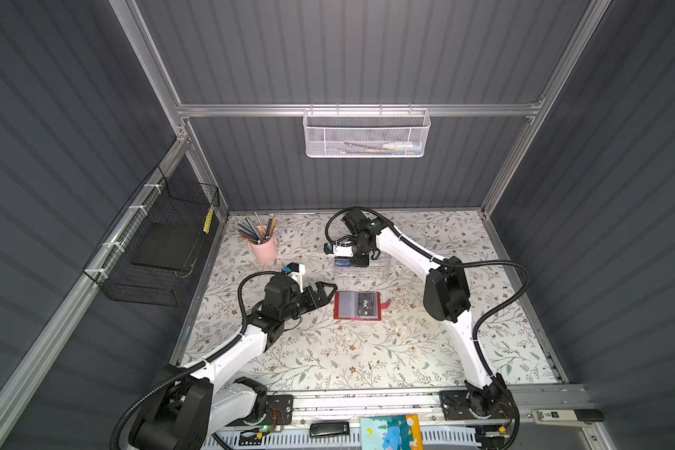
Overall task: Take the credit cards out of the card holder
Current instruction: Place the credit card in the storage box.
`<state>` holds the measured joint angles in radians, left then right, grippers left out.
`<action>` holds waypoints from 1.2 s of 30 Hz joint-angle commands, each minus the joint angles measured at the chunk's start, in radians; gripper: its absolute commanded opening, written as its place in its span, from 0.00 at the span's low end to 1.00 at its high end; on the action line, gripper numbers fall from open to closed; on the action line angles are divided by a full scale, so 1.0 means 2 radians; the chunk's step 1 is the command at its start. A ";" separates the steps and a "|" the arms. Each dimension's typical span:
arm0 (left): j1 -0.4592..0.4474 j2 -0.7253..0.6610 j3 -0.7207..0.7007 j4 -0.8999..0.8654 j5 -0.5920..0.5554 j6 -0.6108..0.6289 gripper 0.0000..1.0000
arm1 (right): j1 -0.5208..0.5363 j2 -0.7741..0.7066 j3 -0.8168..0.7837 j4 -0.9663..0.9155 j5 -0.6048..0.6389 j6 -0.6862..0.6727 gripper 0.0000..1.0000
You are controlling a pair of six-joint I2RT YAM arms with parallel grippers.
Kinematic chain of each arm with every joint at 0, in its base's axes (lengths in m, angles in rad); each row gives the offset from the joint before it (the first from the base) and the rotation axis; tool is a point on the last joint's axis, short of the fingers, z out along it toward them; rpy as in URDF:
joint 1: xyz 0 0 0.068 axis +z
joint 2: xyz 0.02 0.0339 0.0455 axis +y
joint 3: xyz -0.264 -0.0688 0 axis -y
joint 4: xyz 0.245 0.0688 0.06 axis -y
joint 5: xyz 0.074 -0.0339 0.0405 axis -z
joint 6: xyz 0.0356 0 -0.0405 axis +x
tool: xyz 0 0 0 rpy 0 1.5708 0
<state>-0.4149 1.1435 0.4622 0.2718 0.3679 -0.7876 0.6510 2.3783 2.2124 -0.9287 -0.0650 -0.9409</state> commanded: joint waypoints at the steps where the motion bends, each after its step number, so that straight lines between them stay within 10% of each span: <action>1: 0.005 0.003 -0.009 0.006 0.009 0.011 1.00 | 0.003 0.017 0.006 0.000 0.005 0.005 0.10; 29: 0.006 0.013 0.000 0.004 0.012 0.006 1.00 | 0.001 -0.059 -0.026 0.032 -0.019 0.029 0.27; 36: 0.006 -0.004 0.003 -0.015 0.009 0.006 1.00 | -0.001 -0.133 -0.086 0.087 -0.040 0.091 0.50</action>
<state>-0.4107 1.1633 0.4522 0.2695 0.3790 -0.7879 0.6514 2.1746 2.0842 -0.8085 -0.1062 -0.8257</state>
